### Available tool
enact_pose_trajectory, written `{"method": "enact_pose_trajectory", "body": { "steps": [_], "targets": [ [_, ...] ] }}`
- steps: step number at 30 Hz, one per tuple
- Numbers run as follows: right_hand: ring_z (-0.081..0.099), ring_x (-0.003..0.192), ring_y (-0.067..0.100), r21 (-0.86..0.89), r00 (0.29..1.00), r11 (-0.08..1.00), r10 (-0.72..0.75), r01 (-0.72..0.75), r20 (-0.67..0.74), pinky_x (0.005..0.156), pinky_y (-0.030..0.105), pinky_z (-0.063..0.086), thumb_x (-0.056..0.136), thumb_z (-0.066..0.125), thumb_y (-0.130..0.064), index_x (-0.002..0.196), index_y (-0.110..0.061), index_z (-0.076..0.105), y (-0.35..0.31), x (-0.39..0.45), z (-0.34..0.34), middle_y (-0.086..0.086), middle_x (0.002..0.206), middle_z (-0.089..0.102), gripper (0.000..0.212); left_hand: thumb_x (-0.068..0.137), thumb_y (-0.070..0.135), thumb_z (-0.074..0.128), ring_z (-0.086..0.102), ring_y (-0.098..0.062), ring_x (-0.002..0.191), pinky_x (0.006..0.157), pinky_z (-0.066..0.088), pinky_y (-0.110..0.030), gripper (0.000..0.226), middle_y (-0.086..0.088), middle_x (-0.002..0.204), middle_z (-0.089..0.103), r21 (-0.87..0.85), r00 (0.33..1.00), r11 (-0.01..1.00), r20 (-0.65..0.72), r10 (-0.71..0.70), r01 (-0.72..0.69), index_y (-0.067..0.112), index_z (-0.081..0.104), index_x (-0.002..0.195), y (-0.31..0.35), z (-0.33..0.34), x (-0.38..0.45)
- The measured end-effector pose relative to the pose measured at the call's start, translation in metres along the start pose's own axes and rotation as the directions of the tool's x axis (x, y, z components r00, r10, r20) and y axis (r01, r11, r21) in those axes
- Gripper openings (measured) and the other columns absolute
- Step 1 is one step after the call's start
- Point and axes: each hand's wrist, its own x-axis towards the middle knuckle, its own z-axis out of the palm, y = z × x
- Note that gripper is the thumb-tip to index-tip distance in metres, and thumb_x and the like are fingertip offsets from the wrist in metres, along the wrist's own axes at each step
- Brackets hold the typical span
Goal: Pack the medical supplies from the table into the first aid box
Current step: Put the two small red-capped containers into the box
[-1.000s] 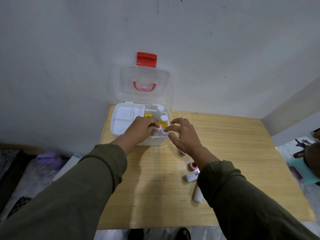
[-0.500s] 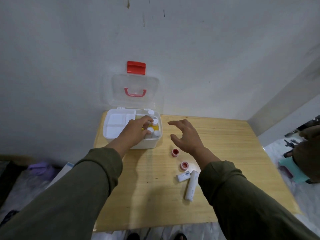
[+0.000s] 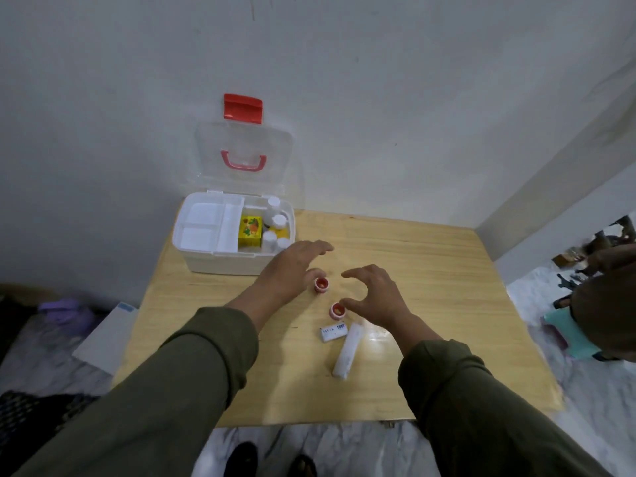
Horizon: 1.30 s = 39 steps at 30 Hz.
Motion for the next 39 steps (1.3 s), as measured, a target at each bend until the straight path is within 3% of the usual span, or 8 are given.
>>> {"method": "enact_pose_trajectory", "body": {
  "steps": [6, 12, 19, 24, 29, 33, 37, 39],
  "targets": [
    [0.042, 0.119, 0.02, 0.081, 0.999, 0.997, -0.009, 0.006, 0.044, 0.1, 0.041, 0.038, 0.072, 0.076, -0.035, 0.114, -0.032, 0.063, 0.033, -0.003, 0.017, 0.002, 0.122, 0.053, 0.045, 0.079, 0.02, 0.072, 0.055, -0.017, 0.117, 0.094, 0.038, -0.022, 0.057, -0.002, 0.125, 0.06, -0.112, 0.969, 0.963, -0.025, -0.248, 0.244, 0.025, 0.049, 0.13, -0.005, 0.05, -0.01],
    [0.039, 0.12, 0.017, 0.19, 0.992, 0.98, -0.075, 0.056, 0.097, 0.104, 0.039, 0.035, 0.065, 0.081, -0.038, 0.11, -0.033, 0.066, 0.045, 0.012, 0.027, -0.001, 0.122, 0.05, 0.048, 0.074, 0.021, 0.077, 0.049, -0.022, 0.124, 0.1, 0.032, -0.021, 0.065, -0.009, 0.133, 0.054, -0.118, 0.917, 0.916, -0.076, -0.393, 0.383, 0.013, 0.05, 0.133, -0.008, 0.074, -0.004],
    [0.038, 0.119, 0.015, 0.202, 0.983, 0.971, -0.15, 0.127, 0.105, 0.102, 0.042, 0.034, 0.063, 0.083, -0.04, 0.096, -0.033, 0.071, 0.052, 0.024, 0.035, -0.005, 0.12, 0.053, 0.036, 0.072, 0.022, 0.079, 0.053, -0.021, 0.117, 0.094, 0.032, -0.019, 0.05, -0.009, 0.124, 0.06, -0.078, 0.917, 0.92, -0.076, -0.391, 0.385, 0.009, 0.064, 0.118, -0.012, 0.082, 0.007],
    [0.036, 0.121, 0.012, 0.211, 0.981, 0.97, -0.152, 0.124, 0.121, 0.1, 0.031, 0.028, 0.063, 0.082, -0.04, 0.098, -0.037, 0.07, 0.055, 0.025, 0.033, -0.008, 0.122, 0.052, 0.037, 0.069, 0.022, 0.081, 0.054, -0.017, 0.116, 0.092, 0.029, -0.012, 0.047, -0.006, 0.123, 0.06, -0.107, 0.9, 0.902, -0.089, -0.428, 0.418, 0.011, 0.067, 0.112, -0.016, 0.084, 0.009],
    [0.034, 0.123, 0.014, 0.187, 0.978, 0.971, -0.17, 0.146, 0.12, 0.098, 0.033, 0.025, 0.064, 0.081, -0.041, 0.098, -0.036, 0.07, 0.057, 0.028, 0.036, -0.008, 0.124, 0.051, 0.036, 0.067, 0.019, 0.082, 0.055, -0.014, 0.112, 0.086, 0.028, -0.007, 0.044, -0.004, 0.12, 0.061, -0.161, 0.881, 0.883, -0.113, -0.46, 0.441, 0.01, 0.069, 0.108, -0.019, 0.086, 0.01],
    [0.035, 0.122, 0.014, 0.211, 0.981, 0.965, -0.175, 0.154, 0.083, 0.098, 0.033, 0.028, 0.065, 0.081, -0.04, 0.096, -0.035, 0.07, 0.06, 0.028, 0.034, -0.008, 0.123, 0.051, 0.033, 0.067, 0.018, 0.082, 0.055, -0.013, 0.11, 0.088, 0.031, -0.01, 0.044, -0.004, 0.12, 0.06, -0.184, 0.878, 0.879, -0.121, -0.464, 0.439, 0.01, 0.069, 0.108, -0.018, 0.087, 0.009],
    [0.037, 0.122, 0.015, 0.241, 0.988, 0.96, -0.152, 0.141, 0.031, 0.101, 0.036, 0.031, 0.064, 0.083, -0.038, 0.095, -0.032, 0.07, 0.064, 0.029, 0.02, -0.006, 0.123, 0.053, 0.034, 0.069, 0.019, 0.082, 0.056, -0.017, 0.112, 0.095, 0.04, -0.022, 0.044, -0.005, 0.122, 0.059, -0.201, 0.881, 0.88, -0.118, -0.457, 0.43, 0.01, 0.068, 0.109, -0.01, 0.084, 0.011],
    [0.036, 0.123, 0.016, 0.217, 0.987, 0.964, -0.159, 0.154, 0.009, 0.099, 0.034, 0.03, 0.065, 0.082, -0.038, 0.096, -0.03, 0.071, 0.065, 0.029, 0.008, -0.005, 0.124, 0.052, 0.034, 0.07, 0.018, 0.081, 0.055, -0.016, 0.113, 0.092, 0.04, -0.019, 0.042, -0.005, 0.122, 0.058, -0.215, 0.886, 0.884, -0.122, -0.447, 0.416, 0.01, 0.068, 0.109, -0.003, 0.08, 0.015]
  ]
}}
